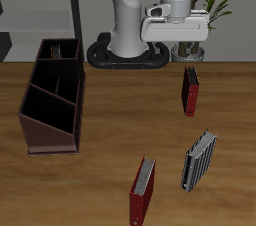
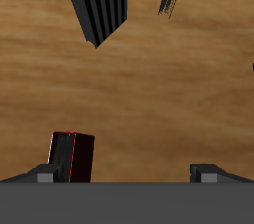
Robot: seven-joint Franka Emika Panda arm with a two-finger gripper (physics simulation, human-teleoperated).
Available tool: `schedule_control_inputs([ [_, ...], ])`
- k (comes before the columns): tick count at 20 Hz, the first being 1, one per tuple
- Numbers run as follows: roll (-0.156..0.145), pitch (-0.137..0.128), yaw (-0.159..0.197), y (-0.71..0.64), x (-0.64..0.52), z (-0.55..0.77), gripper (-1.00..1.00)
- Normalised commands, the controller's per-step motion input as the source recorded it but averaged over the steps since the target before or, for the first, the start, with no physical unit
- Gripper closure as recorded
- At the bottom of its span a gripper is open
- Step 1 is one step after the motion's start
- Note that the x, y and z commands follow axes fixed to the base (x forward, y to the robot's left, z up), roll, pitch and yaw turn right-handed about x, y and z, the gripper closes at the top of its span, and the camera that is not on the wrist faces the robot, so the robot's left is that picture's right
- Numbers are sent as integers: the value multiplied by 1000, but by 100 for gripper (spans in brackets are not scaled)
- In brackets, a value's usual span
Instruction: Place the orange book into the right desk caddy's right compartment and place the left red book into the right desk caddy's right compartment
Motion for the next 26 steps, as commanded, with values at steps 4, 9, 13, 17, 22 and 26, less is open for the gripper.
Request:
schedule_control_inputs([
  [4, -24, 17, 2, 311, -35, -135, -100],
  [9, -9, 38, -22, 354, 129, -128, -100],
  [13, -110, 45, -8, 88, 168, -112, -100],
  [17, 4, 20, 21, 159, 55, -47, -100],
  [22, 12, 65, 19, 221, -27, -148, -100],
  [26, 45, 16, 39, 300, -65, -118, -100],
])
